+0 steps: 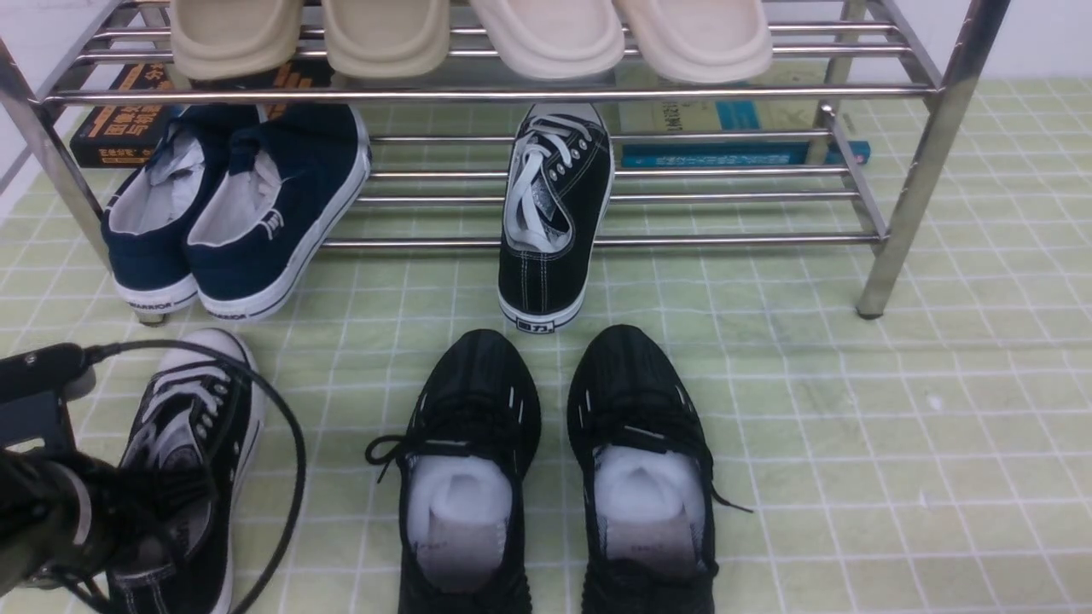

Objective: Take the shoes off the shelf with your hand from the green coffee tablecloth.
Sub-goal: 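Set the held shoe down on the floor in front of the rack with the left gripper, then grasp a shoe standing on the lower shelf of the shoe rack with the left gripper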

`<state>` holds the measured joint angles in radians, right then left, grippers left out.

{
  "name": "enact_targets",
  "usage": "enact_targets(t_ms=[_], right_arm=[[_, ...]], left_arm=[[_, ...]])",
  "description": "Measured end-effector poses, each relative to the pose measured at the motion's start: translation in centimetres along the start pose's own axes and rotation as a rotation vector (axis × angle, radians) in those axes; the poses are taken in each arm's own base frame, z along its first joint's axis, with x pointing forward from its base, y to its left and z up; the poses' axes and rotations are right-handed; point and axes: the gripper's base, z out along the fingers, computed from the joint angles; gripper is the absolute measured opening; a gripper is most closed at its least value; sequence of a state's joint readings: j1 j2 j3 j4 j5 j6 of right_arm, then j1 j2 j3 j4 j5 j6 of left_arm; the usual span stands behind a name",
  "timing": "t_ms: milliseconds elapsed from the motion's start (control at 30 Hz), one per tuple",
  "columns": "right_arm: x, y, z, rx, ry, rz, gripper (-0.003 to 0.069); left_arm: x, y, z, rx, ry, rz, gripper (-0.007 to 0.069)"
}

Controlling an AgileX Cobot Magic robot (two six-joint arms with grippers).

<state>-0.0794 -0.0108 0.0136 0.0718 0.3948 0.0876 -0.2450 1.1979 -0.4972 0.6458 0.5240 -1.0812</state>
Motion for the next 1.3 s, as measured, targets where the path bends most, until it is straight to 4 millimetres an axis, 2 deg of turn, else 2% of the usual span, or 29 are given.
enact_targets(t_ms=[133, 267, 433, 567, 667, 800, 833, 867, 900, 1000, 1200, 1300], right_arm=[[0.0, 0.0, 0.0, 0.0, 0.0, 0.0, 0.0237], [0.0, 0.0, 0.0, 0.0, 0.0, 0.0, 0.0237], [0.0, 0.0, 0.0, 0.0, 0.0, 0.0, 0.0237], [0.0, 0.0, 0.0, 0.0, 0.0, 0.0, 0.0237], [0.0, 0.0, 0.0, 0.0, 0.0, 0.0, 0.0237], [0.0, 0.0, 0.0, 0.0, 0.0, 0.0, 0.0237], [0.0, 0.0, 0.0, 0.0, 0.0, 0.0, 0.0237], [0.0, 0.0, 0.0, 0.0, 0.0, 0.0, 0.0237], [0.0, 0.0, 0.0, 0.0, 0.0, 0.0, 0.0237], [0.0, 0.0, 0.0, 0.0, 0.0, 0.0, 0.0237], [0.0, 0.0, 0.0, 0.0, 0.0, 0.0, 0.0237], [0.0, 0.0, 0.0, 0.0, 0.0, 0.0, 0.0237]], left_arm=[[0.0, 0.2, 0.0, -0.019, -0.002, 0.007, 0.0031], [0.0, 0.6, 0.0, -0.065, 0.004, 0.029, 0.0081], [0.3, 1.2, -0.2, -0.122, 0.028, 0.026, 0.0222], [0.3, 1.6, -0.8, -0.141, 0.032, -0.002, 0.0272], [0.0, 2.1, -2.2, -0.172, 0.028, -0.052, 0.0284], [-1.1, 2.8, -5.1, -0.185, -0.014, -0.093, 0.0282], [-1.9, 3.0, -6.9, -0.158, -0.043, -0.098, 0.0278], [-2.0, 3.0, -7.1, -0.153, -0.05, -0.095, 0.0277], [-2.4, 3.1, -8.6, -0.117, -0.065, -0.099, 0.0268], [-3.0, 3.1, -11.3, -0.028, -0.093, -0.103, 0.0246], [-4.1, 2.5, -14.2, 0.086, -0.078, -0.065, 0.0242], [-4.9, 2.0, -14.8, 0.094, -0.052, -0.057, 0.0246]])
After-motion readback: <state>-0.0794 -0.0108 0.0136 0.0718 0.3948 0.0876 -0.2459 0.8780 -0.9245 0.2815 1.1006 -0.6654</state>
